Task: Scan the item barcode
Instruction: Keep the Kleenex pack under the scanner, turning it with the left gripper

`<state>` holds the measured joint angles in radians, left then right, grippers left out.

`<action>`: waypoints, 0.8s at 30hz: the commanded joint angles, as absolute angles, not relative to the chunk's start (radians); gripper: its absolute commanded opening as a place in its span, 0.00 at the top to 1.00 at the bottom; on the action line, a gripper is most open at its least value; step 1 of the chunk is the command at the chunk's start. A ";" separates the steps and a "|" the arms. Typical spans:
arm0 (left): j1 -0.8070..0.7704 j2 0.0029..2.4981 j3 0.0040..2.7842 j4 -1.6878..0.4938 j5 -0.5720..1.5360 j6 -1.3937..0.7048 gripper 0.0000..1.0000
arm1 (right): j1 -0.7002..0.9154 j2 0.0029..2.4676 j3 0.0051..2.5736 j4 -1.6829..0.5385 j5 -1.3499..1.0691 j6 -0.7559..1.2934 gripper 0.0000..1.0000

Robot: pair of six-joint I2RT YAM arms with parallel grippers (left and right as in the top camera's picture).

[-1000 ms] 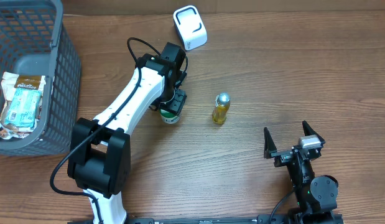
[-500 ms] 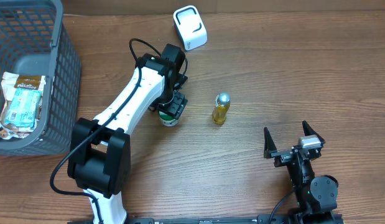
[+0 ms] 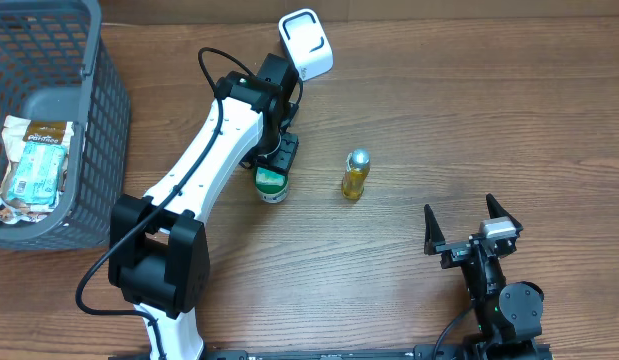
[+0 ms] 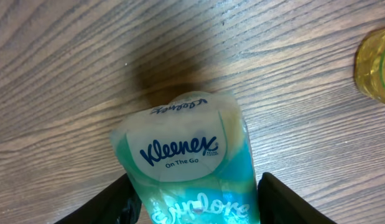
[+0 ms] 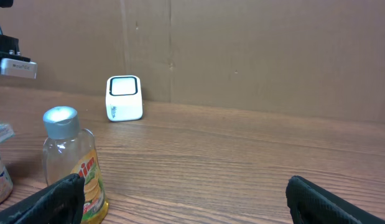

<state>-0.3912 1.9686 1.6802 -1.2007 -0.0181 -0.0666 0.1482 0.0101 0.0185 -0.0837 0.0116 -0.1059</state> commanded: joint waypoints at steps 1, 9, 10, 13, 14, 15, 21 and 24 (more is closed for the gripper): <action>-0.393 1.975 1.701 -1.208 -0.007 -0.094 0.43 | 0.146 0.003 0.008 -0.082 0.022 -0.110 0.00; -0.393 1.975 1.700 -1.244 -0.007 -0.094 0.54 | 0.146 0.003 0.008 -0.082 0.022 -0.109 0.00; -0.393 1.975 1.701 -1.248 -0.007 -0.093 0.54 | 0.146 0.003 0.008 -0.082 0.022 -0.109 0.00; -0.393 1.974 1.705 -1.267 -0.007 -0.082 0.55 | 0.146 0.003 0.008 -0.082 0.022 -0.109 0.00; -0.393 1.974 1.705 -1.272 -0.007 -0.082 0.54 | 0.146 0.003 0.008 -0.082 0.022 -0.109 0.00; -0.393 1.974 1.705 -1.279 -0.007 -0.082 0.54 | 0.146 0.003 0.008 -0.082 0.022 -0.110 0.00; -0.394 1.974 1.705 -1.305 -0.006 -0.082 0.50 | 0.146 0.003 0.008 -0.082 0.022 -0.110 0.00; -0.394 1.974 1.705 -1.308 -0.006 -0.081 0.26 | 0.146 0.003 0.008 -0.082 0.022 -0.109 0.00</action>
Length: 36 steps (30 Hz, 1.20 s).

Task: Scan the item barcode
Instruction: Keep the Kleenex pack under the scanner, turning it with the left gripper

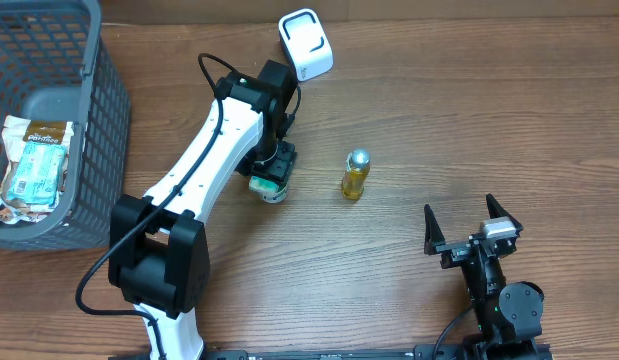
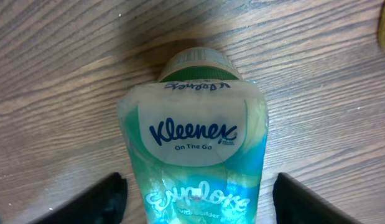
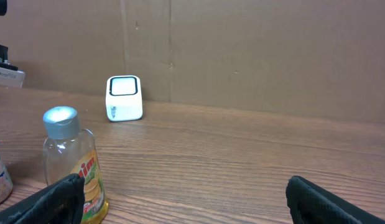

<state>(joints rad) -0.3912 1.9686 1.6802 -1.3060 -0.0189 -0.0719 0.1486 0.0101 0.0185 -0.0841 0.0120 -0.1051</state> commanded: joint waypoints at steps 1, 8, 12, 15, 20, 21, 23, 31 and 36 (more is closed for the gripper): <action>-0.394 1.975 1.704 -1.305 -0.007 -0.073 0.14 | 0.146 0.003 0.008 -0.082 0.022 -0.109 0.00; -0.394 1.975 1.650 -1.225 -0.007 -0.020 0.04 | 0.146 0.003 0.008 -0.082 0.022 -0.109 0.00; -0.393 1.975 1.551 -1.128 -0.021 -0.022 0.04 | 0.146 0.003 0.008 -0.082 0.022 -0.110 0.00; -0.393 1.975 1.517 -1.079 -0.025 -0.030 0.18 | 0.146 0.003 0.008 -0.082 0.022 -0.109 0.00; -0.400 1.975 1.516 -1.071 -0.025 -0.089 0.33 | 0.146 0.003 0.008 -0.082 0.022 -0.109 0.00; -0.402 1.975 1.516 -1.070 -0.025 -0.109 0.34 | 0.146 0.003 0.008 -0.082 0.022 -0.109 0.00; -0.407 1.975 1.517 -1.068 -0.024 -0.150 0.37 | 0.146 0.003 0.008 -0.082 0.022 -0.109 0.00; -0.440 1.975 1.550 -1.061 0.002 -0.320 0.39 | 0.146 0.003 0.008 -0.082 0.022 -0.110 0.00; -0.466 1.975 1.607 -1.053 0.019 -0.349 0.39 | 0.146 0.003 0.008 -0.082 0.022 -0.110 0.00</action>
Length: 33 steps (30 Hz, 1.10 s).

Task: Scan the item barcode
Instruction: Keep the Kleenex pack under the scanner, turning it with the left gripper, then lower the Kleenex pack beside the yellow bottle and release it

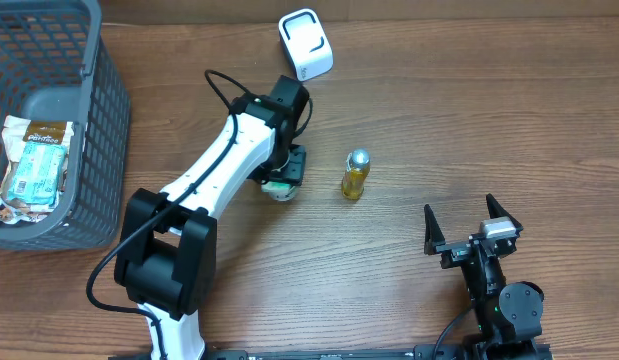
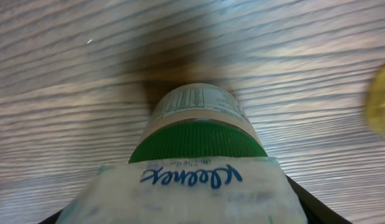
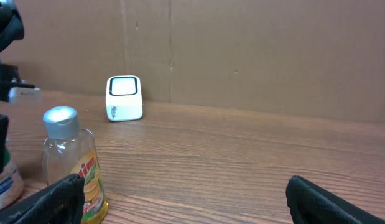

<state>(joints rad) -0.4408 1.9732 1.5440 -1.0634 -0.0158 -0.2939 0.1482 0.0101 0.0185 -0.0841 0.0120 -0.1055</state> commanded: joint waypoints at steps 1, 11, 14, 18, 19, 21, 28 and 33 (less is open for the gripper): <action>-0.468 1.975 1.608 -1.049 0.020 -0.357 0.39 | 0.146 0.003 0.008 -0.082 0.022 -0.109 0.00; -0.506 1.975 1.607 -1.034 0.019 -0.442 0.37 | 0.146 0.003 0.008 -0.082 0.022 -0.109 0.00; -0.518 1.975 1.607 -1.028 0.018 -0.458 0.37 | 0.146 0.003 0.008 -0.082 0.022 -0.109 0.00; -0.525 1.975 1.606 -1.027 0.016 -0.477 0.37 | 0.146 0.003 0.008 -0.082 0.022 -0.110 0.00; -0.526 1.975 1.606 -1.028 0.016 -0.481 0.37 | 0.146 0.003 0.008 -0.082 0.022 -0.109 0.00; -0.529 1.975 1.606 -1.028 0.016 -0.495 0.37 | 0.146 0.003 0.008 -0.082 0.022 -0.109 0.00; -0.547 1.975 1.606 -1.028 0.007 -0.511 0.37 | 0.146 0.003 0.008 -0.082 0.022 -0.109 0.00; -0.557 1.975 1.605 -1.036 -0.010 -0.521 0.36 | 0.146 0.003 0.008 -0.082 0.022 -0.109 0.00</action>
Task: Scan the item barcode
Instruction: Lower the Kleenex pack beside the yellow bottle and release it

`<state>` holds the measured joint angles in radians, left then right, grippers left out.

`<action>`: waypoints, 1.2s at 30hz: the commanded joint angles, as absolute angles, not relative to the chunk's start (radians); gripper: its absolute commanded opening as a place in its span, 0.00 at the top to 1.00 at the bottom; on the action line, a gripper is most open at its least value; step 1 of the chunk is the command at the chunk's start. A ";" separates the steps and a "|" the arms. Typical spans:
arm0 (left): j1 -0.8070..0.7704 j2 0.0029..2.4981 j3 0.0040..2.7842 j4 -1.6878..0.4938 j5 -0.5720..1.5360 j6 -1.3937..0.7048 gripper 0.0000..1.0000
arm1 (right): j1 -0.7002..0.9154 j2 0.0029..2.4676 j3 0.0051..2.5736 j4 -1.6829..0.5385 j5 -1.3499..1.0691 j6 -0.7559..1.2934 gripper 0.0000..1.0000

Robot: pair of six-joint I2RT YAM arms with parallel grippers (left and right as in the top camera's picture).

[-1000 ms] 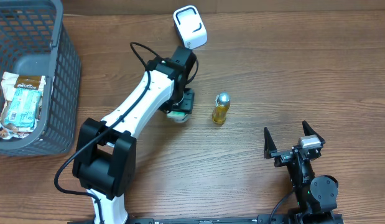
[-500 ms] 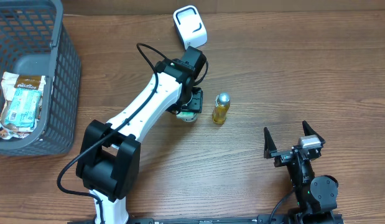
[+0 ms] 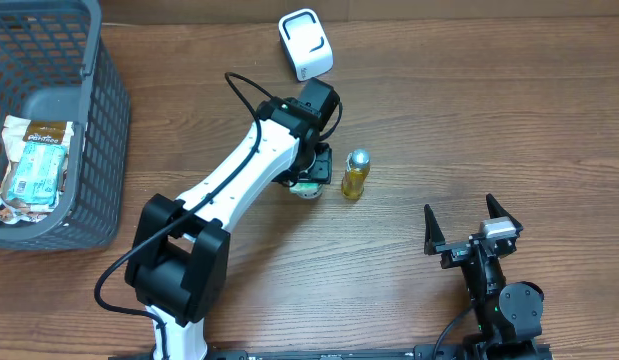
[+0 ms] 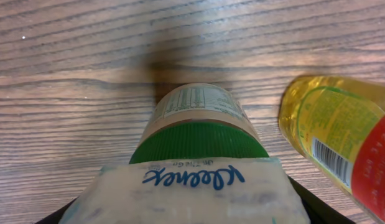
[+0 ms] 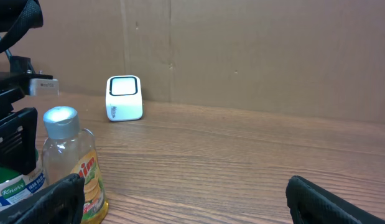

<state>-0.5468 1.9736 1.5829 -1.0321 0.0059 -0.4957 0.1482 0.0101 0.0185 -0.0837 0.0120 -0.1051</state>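
My left gripper (image 4: pixel 192 214) is shut on a teal and white Kleenex tissue pack (image 4: pixel 192 186). Directly beyond the pack stands a green-lidded jar (image 4: pixel 198 115), close beside a yellow liquid bottle (image 4: pixel 341 143) whose barcode shows. From overhead the left gripper (image 3: pixel 311 170) sits over the jar (image 3: pixel 307 190), just left of the bottle (image 3: pixel 355 175). The white scanner cube (image 3: pixel 307 44) stands behind them. My right gripper (image 3: pixel 466 222) rests open at the front right with nothing in it.
A grey basket (image 3: pixel 104 110) holding snack packets stands at the far left. In the right wrist view the scanner (image 5: pixel 124 98) stands before a cardboard wall, with the bottle (image 5: pixel 71 165) and jar (image 5: pixel 15 186) at the left.
My left gripper with the tissue pack has moved right, and the jar under it stands further right too, now next to the yellow bottle. The right arm has not moved.
My left gripper held the tissue pack low over the jar, well left of the bottle. Then the pack sat higher with the jar's lid showing beyond it. Gripper, pack and jar were each time further right, and now stand beside the bottle.
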 commanded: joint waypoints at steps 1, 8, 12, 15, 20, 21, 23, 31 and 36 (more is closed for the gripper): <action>-0.560 1.975 1.605 -1.036 -0.010 -0.521 0.36 | 0.146 0.003 0.008 -0.082 0.022 -0.109 0.00; -0.578 1.975 1.605 -1.036 -0.029 -0.540 0.34 | 0.146 0.003 0.008 -0.082 0.022 -0.109 0.00; -0.578 1.975 1.605 -1.035 -0.029 -0.540 0.32 | 0.146 0.003 0.008 -0.082 0.022 -0.109 0.00; -0.578 1.975 1.605 -1.036 -0.030 -0.540 0.28 | 0.146 0.003 0.008 -0.082 0.022 -0.109 0.00; -0.578 1.975 1.605 -1.034 -0.030 -0.539 0.14 | 0.146 0.003 0.008 -0.082 0.022 -0.109 0.00; -0.578 1.975 1.605 -1.033 -0.030 -0.539 0.12 | 0.146 0.003 0.008 -0.082 0.022 -0.109 0.00; -0.578 1.975 1.605 -1.027 -0.033 -0.538 0.11 | 0.146 0.003 0.008 -0.082 0.022 -0.109 0.00; -0.546 1.974 1.665 -1.037 -0.033 -0.495 0.09 | 0.146 0.003 0.008 -0.082 0.022 -0.109 0.00; -0.470 1.974 1.878 -1.189 -0.033 -0.413 0.09 | 0.146 0.003 0.008 -0.082 0.022 -0.110 0.00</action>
